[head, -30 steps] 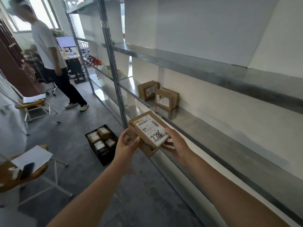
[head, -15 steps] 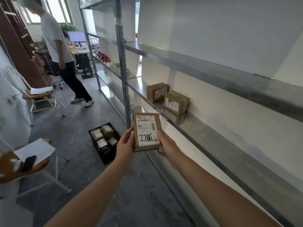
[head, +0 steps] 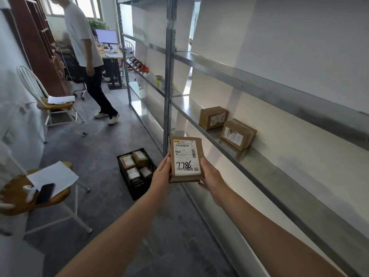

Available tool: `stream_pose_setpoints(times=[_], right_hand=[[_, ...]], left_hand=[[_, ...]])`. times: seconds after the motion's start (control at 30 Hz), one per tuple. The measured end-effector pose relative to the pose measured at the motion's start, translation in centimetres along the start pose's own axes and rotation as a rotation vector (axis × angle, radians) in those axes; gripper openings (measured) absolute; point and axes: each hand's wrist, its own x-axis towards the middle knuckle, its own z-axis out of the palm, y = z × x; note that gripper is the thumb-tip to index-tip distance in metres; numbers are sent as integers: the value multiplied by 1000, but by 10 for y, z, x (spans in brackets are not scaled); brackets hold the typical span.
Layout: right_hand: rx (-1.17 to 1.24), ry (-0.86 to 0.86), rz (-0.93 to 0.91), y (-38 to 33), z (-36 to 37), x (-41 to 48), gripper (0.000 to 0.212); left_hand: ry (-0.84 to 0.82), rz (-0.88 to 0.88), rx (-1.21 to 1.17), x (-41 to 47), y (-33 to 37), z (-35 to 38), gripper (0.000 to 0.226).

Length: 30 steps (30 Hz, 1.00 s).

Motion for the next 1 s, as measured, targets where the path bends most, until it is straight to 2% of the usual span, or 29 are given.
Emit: stream_pose_setpoints(times=[0.23, 0.5, 0.87, 1.0], right_hand=[[-50, 31, -27, -6, 76, 24, 38], [7, 6, -28, -6, 146, 40, 32], [-105, -47, 0, -10, 180, 83, 43], [-67, -62, 21, -17, 183, 113, 30]], left_hand=[[18, -36, -71, 17, 27, -76, 41], [48, -40, -10, 32, 40, -142, 39], [118, -49, -22, 60, 49, -175, 49], [147, -34, -5, 79, 58, -176, 45]])
